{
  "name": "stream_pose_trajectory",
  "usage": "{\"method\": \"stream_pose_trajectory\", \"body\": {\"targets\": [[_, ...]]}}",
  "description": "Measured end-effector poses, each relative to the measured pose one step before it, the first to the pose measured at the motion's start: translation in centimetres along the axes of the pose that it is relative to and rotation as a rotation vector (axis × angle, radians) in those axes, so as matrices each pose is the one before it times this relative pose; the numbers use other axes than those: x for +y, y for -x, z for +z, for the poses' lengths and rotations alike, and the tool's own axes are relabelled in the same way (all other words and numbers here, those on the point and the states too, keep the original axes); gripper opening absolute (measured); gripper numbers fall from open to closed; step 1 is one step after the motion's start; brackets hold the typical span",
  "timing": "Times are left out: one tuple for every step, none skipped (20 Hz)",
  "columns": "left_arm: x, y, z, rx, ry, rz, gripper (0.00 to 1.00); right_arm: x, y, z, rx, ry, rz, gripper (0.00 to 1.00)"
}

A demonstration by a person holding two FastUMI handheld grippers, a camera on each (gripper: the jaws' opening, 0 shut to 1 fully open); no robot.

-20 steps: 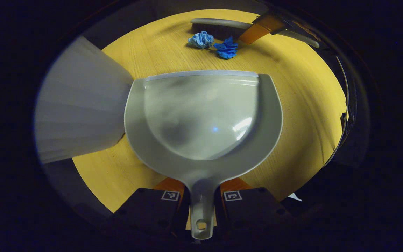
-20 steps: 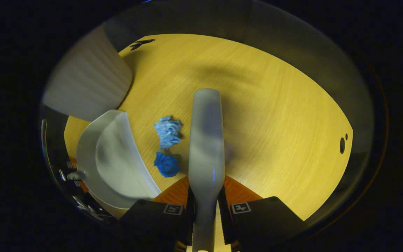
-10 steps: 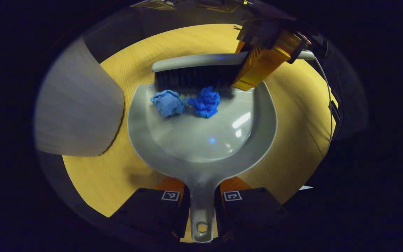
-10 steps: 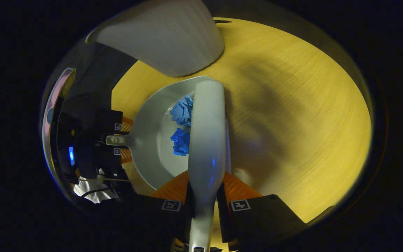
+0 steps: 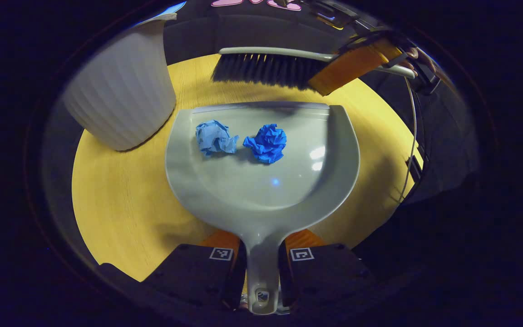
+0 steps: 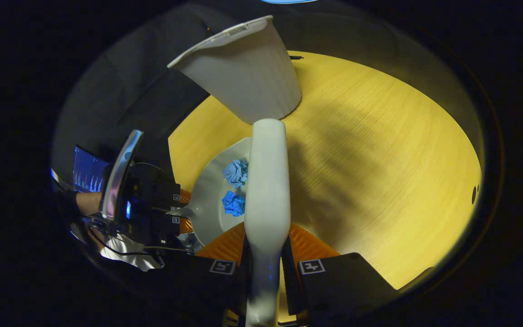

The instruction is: Pick up the small broom and dustpan from the desktop, sweep the trash into the dustpan with the broom, and then empty the trash into the garbage bin.

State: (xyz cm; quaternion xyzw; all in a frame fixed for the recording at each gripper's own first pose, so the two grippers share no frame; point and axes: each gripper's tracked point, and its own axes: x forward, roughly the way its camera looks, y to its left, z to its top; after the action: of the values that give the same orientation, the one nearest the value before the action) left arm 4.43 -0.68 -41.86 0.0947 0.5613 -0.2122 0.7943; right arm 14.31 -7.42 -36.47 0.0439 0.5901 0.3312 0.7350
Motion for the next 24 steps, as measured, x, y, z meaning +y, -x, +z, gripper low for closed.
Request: {"method": "stream_pose_trajectory", "body": {"targets": [[-0.159, -0.272, 0.162, -0.00707, 0.00873, 0.00945, 0.29, -0.449, 1.047, 0.332, -0.03121, -0.02486, -0.00223, 0.36], [-0.223, 0.122, 0.032, -0.00336, 0.02254, 0.00314, 0.3, -0.525, 1.302, 0.365, -0.02867, -0.02935, 0.00455, 0.36], [-0.506, 0.129, 0.016, -0.00149, 0.02852, 0.00268, 0.3, -0.779, 1.302, 0.361, -0.03105, -0.03139, -0.0015, 0.36], [-0.39, 0.501, 0.194, -0.01055, 0.02554, 0.00435, 0.3, -1.105, 1.566, 0.763, -0.04155, -0.02964, -0.00563, 0.36], [-0.237, 0.199, 0.193, -0.01705, 0.01905, 0.00708, 0.3, -1.293, 1.149, 0.466, -0.03219, -0.02884, -0.00919, 0.36], [-0.027, 0.417, 0.389, -0.01904, 0.00955, 0.01042, 0.29, -1.677, 0.808, 0.284, -0.03086, -0.03005, -0.0132, 0.36], [0.198, 0.421, 0.364, -0.01492, 0.00356, 0.01662, 0.29, -1.425, 0.829, 0.546, -0.02686, -0.02265, -0.0112, 0.36], [0.059, 0.752, 0.602, -0.00963, -0.0017, 0.02353, 0.29, -0.83, 1.094, -0.07, -0.02139, -0.01864, -0.00775, 0.4], [-0.106, 0.346, 0.822, -0.0052, -0.00193, 0.02798, 0.29, -0.901, 1.203, 0.441, -0.01869, -0.01505, -0.00669, 0.36], [-0.233, 0.602, 0.73, 0.00171, 0.00086, 0.02623, 0.3, 0.167, 0.511, -0.125, -0.02044, -0.01516, -0.00639, 0.36], [-0.394, 0.829, 1.034, 0.00293, 0.0101, 0.02019, 0.3, -0.118, 0.412, -0.122, -0.01308, -0.01421, -0.00189, 0.36], [-0.283, 0.109, 0.864, 0.00022, 0.02372, 0.01556, 0.29, -0.639, 0.959, -0.009, -0.01372, -0.01759, 0.00112, 0.36], [0.066, 0.244, 1.215, 0.00232, 0.03428, 0.01526, 0.29, -0.679, 0.562, 0.012, -0.0133, -0.01537, 0.00376, 0.36], [-0.05, -0.137, 0.627, -0.01383, 0.04365, 0.01695, 0.29, -0.42, 0.206, 0.152, -0.0104, -0.01432, 0.007, 0.36], [0.021, -0.025, 0.17, -0.00807, 0.04667, 0.0119, 0.29, -0.067, 0.147, -0.125, -0.00764, -0.01295, 0.00646, 0.36], [-0.064, -0.003, 0.858, -0.00113, 0.03599, 0.00724, 0.29, 0.326, 0.095, -0.45, -0.00498, -0.00767, 0.00024, 0.36], [0.344, 0.294, 1.137, -0.00535, 0.02096, 0.01425, 0.29, 0.109, 0.134, -0.192, -0.0148, -0.00063, 0.00055, 0.36], [0.56, -0.282, 1.343, -0.00418, -0.00521, 0.01955, 0.29, 0.427, 0.189, -0.449, -0.00472, 0.00384, 0.00518, 0.36], [1.208, -0.396, 1.587, 0.00322, -0.016, 0.03178, 0.29, -0.051, 0.281, 0.024, -0.00349, 0.00187, 0.00192, 0.36], [1.323, -0.844, 1.8, 0.00431, -0.02499, 0.04453, 0.29, 0.075, 0.072, 0.046, -0.00896, -0.00064, -0.00145, 0.36], [2.068, -0.543, 2.028, 0.01383, -0.02911, 0.05132, 0.29, 0.061, 0.048, -0.2, -0.00619, -0.00613, -0.0017, 0.36], [1.068, -0.916, 1.652, 0.02217, -0.04088, 0.04484, 0.29, 0.109, -0.014, -0.297, -0.00499, -0.00624, -0.00184, 0.36], [0.928, -0.736, 1.557, 0.02829, -0.04088, 0.0463, 0.29, -0.031, -0.098, -0.248, 0.00133, -0.00693, -0.00122, 0.36], [0.517, -0.826, 1.819, 0.02425, -0.05004, 0.03322, 0.29, -0.027, -0.031, -0.201, -0.00121, -0.00765, -0.00218, 0.36]]}}
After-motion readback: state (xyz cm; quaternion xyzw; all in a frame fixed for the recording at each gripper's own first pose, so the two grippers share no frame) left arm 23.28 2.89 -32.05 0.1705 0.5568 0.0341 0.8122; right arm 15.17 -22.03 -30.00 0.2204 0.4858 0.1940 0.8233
